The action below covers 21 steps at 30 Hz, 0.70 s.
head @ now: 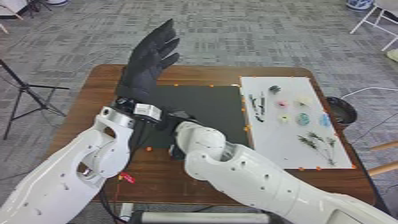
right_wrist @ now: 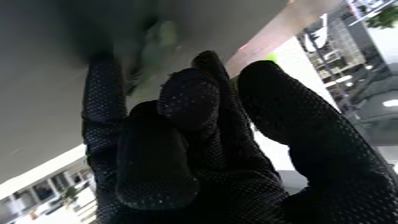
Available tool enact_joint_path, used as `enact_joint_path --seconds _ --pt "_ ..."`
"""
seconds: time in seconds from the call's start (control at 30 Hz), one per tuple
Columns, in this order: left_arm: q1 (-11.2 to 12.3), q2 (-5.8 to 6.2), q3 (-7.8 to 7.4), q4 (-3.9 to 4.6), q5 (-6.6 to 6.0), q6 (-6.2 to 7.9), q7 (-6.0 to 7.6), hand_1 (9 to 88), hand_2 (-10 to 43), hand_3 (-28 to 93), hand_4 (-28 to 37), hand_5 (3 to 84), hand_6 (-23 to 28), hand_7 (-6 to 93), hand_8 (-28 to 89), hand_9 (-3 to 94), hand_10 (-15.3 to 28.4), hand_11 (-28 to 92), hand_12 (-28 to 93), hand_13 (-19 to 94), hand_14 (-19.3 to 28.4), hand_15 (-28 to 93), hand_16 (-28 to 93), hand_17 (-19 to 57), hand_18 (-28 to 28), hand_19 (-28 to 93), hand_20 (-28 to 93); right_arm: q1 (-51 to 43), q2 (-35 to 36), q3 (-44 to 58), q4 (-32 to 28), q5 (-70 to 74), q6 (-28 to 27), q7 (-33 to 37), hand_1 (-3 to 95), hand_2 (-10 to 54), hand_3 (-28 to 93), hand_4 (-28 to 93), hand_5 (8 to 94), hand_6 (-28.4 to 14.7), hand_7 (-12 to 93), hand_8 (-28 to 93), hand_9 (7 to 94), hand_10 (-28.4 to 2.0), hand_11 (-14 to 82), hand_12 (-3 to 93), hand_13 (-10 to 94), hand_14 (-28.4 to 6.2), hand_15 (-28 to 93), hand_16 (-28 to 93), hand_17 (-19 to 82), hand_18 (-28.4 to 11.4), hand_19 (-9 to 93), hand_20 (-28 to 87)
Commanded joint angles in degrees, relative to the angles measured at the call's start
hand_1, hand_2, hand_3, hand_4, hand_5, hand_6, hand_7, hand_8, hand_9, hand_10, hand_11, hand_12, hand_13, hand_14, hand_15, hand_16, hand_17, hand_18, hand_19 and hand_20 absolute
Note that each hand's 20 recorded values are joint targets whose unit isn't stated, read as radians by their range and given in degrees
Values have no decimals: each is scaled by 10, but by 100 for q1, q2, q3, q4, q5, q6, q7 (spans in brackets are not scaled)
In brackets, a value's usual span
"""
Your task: Arrange flowers
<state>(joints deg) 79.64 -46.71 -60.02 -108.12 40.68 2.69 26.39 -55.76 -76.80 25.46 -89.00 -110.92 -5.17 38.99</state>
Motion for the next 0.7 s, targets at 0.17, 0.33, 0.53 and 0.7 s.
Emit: enact_joint_path --seconds 0.17,0.33,0.53,0.7 --pt "370 44 -390 -168 8 135 -81 277 -60 645 -243 226 9 145 -65 153 87 119 229 113 112 139 108 -136 186 328 123 -54 971 -236 -909 93 307 -467 187 115 932 42 488 -21 109 -105 770 -133 616 413 793 -82 908 277 264 -200 670 257" --pt "485 47 -474 -205 7 164 -113 276 -60 645 -244 226 9 147 -66 153 87 119 229 113 112 139 108 -136 186 329 123 -92 1560 -238 -1348 -77 556 -495 189 113 932 44 493 -18 110 -105 771 -133 617 413 794 -82 908 276 264 -200 670 256" --pt "550 55 -519 -224 8 186 -126 276 -60 647 -244 227 10 147 -66 153 87 119 229 113 112 140 108 -136 186 328 123 -125 1848 -216 -1364 -172 615 -371 187 116 932 46 493 -19 109 -105 772 -133 615 416 794 -83 909 277 265 -199 671 256" --pt "557 51 -525 -226 6 191 -125 276 -60 646 -244 227 9 147 -66 153 87 119 229 113 112 142 108 -136 186 329 123 20 1771 -338 -973 -259 593 -281 188 116 932 45 493 -20 107 -104 772 -133 614 418 794 -84 908 278 265 -199 671 256"
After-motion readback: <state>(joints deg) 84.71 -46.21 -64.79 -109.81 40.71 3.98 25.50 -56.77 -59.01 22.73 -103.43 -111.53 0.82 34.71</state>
